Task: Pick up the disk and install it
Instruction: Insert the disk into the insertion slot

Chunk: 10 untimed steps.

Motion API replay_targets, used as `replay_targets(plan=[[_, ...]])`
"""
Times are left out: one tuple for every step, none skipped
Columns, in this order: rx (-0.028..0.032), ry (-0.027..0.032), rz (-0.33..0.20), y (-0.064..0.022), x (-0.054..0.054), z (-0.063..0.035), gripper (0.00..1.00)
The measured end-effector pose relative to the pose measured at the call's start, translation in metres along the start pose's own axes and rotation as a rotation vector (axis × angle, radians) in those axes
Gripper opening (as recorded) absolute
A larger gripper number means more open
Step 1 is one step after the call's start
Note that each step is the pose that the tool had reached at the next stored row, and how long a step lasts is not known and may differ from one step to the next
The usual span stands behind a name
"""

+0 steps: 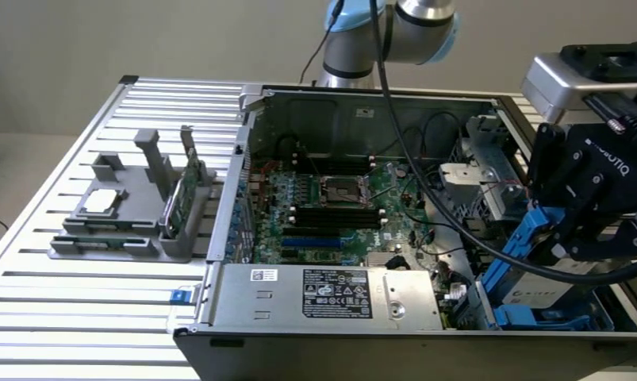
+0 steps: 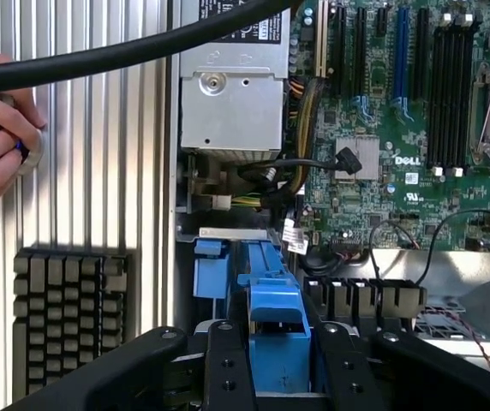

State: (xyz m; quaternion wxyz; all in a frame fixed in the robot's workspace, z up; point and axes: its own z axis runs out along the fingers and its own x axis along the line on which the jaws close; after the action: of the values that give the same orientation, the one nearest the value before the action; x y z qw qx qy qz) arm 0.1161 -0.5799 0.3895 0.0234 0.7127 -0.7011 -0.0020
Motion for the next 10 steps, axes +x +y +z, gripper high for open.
replay_targets(plan=[[-0.0001,-0.0001,0.0,0.0,0.0,0.0017,0.33],[0.0,-0.0001,0.0,-0.0001,0.0,0.0034,0.33],[0.0,-0.0003,0.0,-0.0002,0.0,0.0054,0.33],[-0.0001,0.0002,0.0,-0.0002,0.0,0.0069,0.33],[-0.0001,0.0005,0.0,-0.0003,-0.001,0.0085,0.33],[-0.0002,0.0003,0.0,-0.0003,-0.001,0.0103,0.33],[-0.0002,0.0005,0.0,-0.0003,-0.001,0.0119,0.33],[-0.0004,0.0009,0.0,-0.0003,-0.001,0.0135,0.33],[0.0,0.0004,0.0,-0.0004,-0.001,0.0155,0.33],[0.0,0.0003,0.0,-0.0005,-0.001,0.0174,0.33]])
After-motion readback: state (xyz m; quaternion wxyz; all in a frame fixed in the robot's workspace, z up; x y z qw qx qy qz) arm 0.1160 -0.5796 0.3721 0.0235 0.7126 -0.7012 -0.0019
